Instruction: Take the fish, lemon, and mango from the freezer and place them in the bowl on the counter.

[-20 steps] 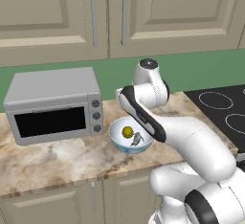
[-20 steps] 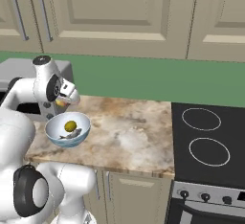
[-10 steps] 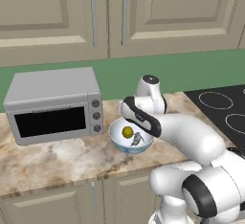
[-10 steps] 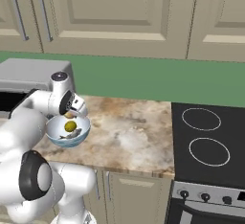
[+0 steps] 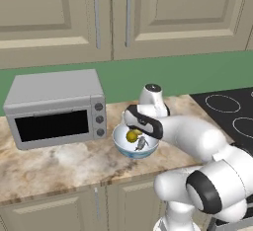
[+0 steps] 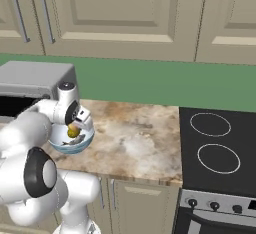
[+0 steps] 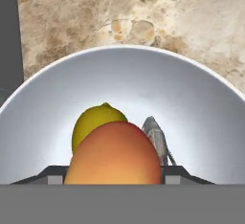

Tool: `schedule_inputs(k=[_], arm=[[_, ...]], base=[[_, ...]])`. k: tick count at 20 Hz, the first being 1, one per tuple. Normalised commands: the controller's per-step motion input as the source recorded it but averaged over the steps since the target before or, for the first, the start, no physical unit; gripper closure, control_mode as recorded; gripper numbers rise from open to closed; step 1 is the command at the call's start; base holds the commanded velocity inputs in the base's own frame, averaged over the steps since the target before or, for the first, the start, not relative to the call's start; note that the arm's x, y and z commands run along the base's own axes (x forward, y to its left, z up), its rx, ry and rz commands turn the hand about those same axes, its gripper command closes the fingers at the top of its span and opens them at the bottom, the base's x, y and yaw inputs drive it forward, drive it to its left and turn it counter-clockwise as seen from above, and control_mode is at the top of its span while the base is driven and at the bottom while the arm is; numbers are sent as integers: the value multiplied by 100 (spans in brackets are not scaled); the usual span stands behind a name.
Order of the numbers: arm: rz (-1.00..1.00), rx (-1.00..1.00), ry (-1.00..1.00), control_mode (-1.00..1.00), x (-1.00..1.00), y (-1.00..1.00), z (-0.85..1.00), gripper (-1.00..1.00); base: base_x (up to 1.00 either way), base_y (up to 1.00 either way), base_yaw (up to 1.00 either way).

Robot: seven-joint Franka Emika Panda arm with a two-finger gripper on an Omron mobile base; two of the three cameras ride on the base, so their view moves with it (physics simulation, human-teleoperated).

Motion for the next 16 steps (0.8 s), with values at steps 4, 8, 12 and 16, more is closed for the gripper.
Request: schedule_inputs(k=[4,8,12,16], arm=[[0,0,5,-100,21,0,-29,100],[0,0,1,-100,20,0,-32,100],[0,0,1,-100,15,4,-25,-100],[0,0,1,-100,0,2,-3,-100]], base=[[0,0,0],[0,0,0],[0,0,0],[0,0,0]])
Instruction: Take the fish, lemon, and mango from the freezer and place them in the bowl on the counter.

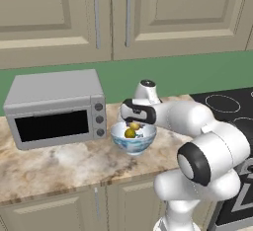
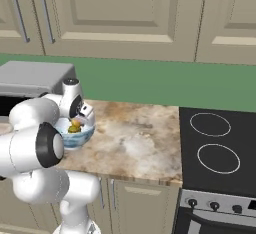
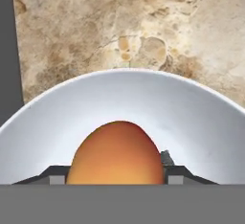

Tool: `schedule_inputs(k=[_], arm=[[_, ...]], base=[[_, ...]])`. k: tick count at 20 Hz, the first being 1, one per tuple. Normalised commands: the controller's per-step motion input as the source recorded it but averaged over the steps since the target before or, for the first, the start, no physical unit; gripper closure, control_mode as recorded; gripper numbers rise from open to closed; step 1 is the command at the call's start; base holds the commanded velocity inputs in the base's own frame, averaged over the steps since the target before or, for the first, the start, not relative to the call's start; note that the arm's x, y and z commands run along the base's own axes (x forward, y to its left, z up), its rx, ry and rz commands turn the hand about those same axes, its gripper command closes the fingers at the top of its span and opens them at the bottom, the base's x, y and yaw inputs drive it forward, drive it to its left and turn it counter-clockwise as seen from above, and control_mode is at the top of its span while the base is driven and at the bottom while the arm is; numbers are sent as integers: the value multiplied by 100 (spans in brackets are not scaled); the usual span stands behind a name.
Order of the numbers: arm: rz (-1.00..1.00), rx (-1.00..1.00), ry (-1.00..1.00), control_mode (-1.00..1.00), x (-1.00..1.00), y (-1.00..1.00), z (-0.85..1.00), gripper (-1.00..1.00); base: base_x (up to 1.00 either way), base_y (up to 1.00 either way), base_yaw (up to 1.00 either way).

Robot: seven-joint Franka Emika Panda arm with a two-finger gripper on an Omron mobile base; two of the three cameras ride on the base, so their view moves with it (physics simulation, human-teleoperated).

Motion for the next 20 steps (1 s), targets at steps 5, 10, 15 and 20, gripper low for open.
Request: schedule_inputs(k=[5,10,15,20], arm=[[0,0,-8,-100,-39,0,25,-100],[0,0,-21,-100,-69,0,68,-100],[0,0,-41,-100,-100,-1,98,-100],[0,0,-59,-100,-100,-2,100,-100]], base=[[0,0,0],[0,0,0],[0,0,0],[0,0,0]])
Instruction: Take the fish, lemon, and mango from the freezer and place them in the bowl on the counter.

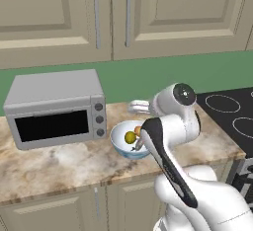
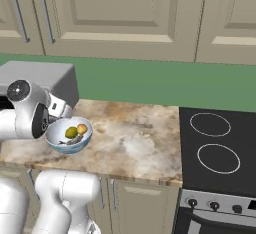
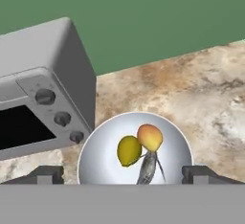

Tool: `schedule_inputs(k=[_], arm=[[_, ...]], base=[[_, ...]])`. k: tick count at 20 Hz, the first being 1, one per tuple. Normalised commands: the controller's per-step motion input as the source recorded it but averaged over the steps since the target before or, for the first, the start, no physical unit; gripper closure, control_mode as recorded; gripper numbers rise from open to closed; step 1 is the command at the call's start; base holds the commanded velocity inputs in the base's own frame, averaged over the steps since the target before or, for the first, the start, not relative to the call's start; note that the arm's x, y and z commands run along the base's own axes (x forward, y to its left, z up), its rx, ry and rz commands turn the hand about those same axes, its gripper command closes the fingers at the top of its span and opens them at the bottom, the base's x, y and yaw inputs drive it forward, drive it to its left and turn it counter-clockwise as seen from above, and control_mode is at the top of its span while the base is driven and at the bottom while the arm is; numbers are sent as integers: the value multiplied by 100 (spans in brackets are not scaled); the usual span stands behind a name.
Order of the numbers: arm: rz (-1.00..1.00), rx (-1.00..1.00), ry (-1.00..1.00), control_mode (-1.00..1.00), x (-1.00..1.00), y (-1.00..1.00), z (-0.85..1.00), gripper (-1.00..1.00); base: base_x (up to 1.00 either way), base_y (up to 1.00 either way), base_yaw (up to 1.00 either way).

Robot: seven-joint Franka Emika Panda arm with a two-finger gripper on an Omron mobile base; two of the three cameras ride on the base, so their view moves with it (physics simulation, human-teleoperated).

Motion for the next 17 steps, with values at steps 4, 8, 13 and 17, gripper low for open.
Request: schedule_inputs(k=[4,8,13,17], arm=[[0,0,-66,-100,-100,-2,100,-100],[0,-3,-62,-100,-100,0,100,-100],[0,-4,-61,-100,-100,2,100,-100],[0,-7,-67,-100,-100,14,64,-100]], base=[[0,0,0],[0,0,0],[0,0,0],[0,0,0]])
